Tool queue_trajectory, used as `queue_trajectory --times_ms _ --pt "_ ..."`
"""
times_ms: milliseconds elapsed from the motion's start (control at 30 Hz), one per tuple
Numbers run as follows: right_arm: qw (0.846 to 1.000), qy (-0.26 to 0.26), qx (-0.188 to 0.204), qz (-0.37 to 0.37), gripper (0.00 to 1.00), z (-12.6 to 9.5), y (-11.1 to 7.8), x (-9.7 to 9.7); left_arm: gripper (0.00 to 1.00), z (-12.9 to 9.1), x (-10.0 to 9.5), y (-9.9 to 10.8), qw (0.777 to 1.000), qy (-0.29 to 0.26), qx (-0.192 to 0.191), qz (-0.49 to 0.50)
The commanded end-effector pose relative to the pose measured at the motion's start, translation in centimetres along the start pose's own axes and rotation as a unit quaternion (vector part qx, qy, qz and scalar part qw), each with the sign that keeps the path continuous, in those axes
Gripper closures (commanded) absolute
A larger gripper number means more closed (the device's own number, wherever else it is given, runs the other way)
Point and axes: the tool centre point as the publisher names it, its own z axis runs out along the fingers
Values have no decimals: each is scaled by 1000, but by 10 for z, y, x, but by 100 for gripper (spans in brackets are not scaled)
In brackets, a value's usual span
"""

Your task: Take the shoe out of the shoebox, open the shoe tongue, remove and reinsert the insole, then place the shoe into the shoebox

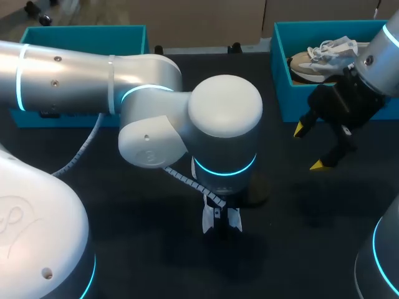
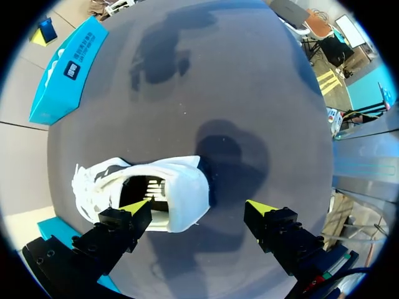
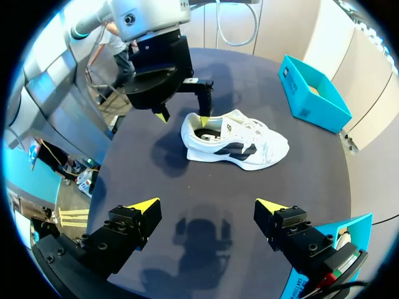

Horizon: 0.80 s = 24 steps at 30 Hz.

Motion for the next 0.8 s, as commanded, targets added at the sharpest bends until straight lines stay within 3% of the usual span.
queue_trajectory --times_ms 33,467,800 --pt "1000 0 2 0 0 1 0 0 0 15 0 4 1000 1 0 -5" --pt "1000 0 2 0 0 1 0 0 0 46 7 0 999 15 -2 -44" --pt "1000 0 2 0 0 1 0 0 0 54 6 -7 999 23 1 -48"
